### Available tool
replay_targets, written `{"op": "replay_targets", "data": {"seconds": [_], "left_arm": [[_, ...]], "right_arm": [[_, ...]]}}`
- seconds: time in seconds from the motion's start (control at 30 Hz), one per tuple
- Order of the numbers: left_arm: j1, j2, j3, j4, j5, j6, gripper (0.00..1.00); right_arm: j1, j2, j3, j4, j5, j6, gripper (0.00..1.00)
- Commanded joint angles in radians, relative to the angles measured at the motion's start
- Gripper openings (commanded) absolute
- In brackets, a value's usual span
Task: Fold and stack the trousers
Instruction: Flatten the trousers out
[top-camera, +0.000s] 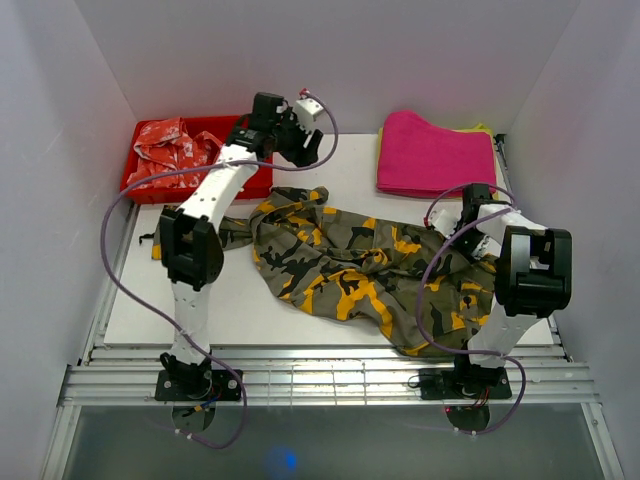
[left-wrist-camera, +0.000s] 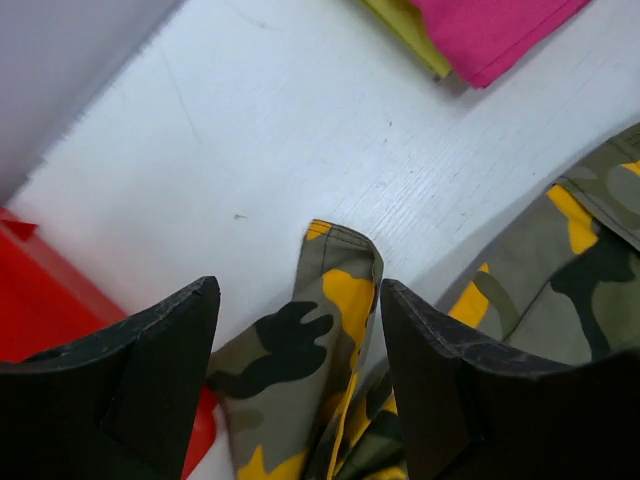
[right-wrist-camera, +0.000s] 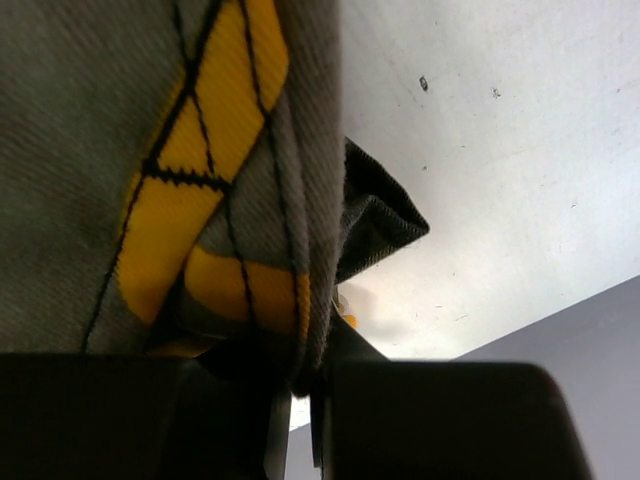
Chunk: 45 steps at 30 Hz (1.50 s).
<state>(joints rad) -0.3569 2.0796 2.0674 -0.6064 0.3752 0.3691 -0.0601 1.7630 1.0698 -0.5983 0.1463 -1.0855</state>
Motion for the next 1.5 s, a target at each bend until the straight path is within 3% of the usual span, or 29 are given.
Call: {"op": "replay_targets", "data": {"seconds": [0.0,0.3,0.47,0.53,0.57,0.63,0.67,0.7,0.73,0.87,0.97,1.03,1.07,1.13,1.3,1.47], "left_arm": [[-0.037,0.146,0.078,-0.044,-0.070,-0.091,0.76],[-0.105,0.280,0.083,-0.012,-0.105,-0.096,0.78],[-0.113,0.329,0.071,-0.023,-0.205,-0.061,0.77],[-0.114,0.342,0.077,-0.038,-0.238,-0.047,0.71],[-0.114,0.355,0.082,-0.044,-0.271,-0.033,0.59],[-0.113,0.358,0.099,-0.064,-0.292,-0.021,0.44],[-0.113,0.340,0.096,-0.066,-0.321,-0.004,0.28],[-0.108,0.329,0.089,-0.064,-0.325,0.002,0.22],[-0.100,0.294,0.103,-0.064,-0.340,-0.001,0.02],[-0.019,0.056,0.094,-0.075,-0.323,-0.061,0.00],[0.128,-0.213,-0.050,-0.114,-0.245,-0.119,0.00],[0.302,-0.416,-0.235,-0.137,-0.207,-0.090,0.00],[0.502,-0.707,-0.549,-0.159,-0.170,0.035,0.00],[0.707,-0.980,-0.847,-0.122,-0.221,0.157,0.00],[0.861,-1.090,-0.972,-0.176,-0.295,0.241,0.00],[0.874,-1.046,-0.978,-0.311,-0.360,0.274,0.00]], "right_arm": [[0.000,-0.002,-0.050,-0.029,-0.008,-0.002,0.08],[0.000,0.021,-0.024,-0.051,-0.019,0.024,0.08],[0.000,0.042,-0.002,-0.051,-0.017,0.041,0.08],[0.000,0.053,0.010,-0.049,-0.013,0.048,0.08],[0.000,0.056,0.019,-0.052,-0.011,0.053,0.08],[0.000,0.064,0.042,-0.051,-0.004,0.065,0.08],[0.000,0.078,0.057,-0.051,0.002,0.073,0.08],[0.000,0.085,0.073,-0.051,0.006,0.082,0.08],[0.000,0.090,0.087,-0.052,0.009,0.087,0.08],[0.002,0.102,0.133,-0.048,0.018,0.099,0.08],[0.002,0.105,0.137,-0.017,0.038,0.099,0.08],[0.002,0.099,0.127,0.018,0.048,0.098,0.08],[0.015,0.105,0.160,0.052,0.071,0.122,0.08],[0.028,0.145,0.237,0.078,0.094,0.154,0.08],[0.039,0.184,0.286,0.112,0.121,0.151,0.08],[0.057,0.219,0.335,0.130,0.131,0.151,0.08]]}}
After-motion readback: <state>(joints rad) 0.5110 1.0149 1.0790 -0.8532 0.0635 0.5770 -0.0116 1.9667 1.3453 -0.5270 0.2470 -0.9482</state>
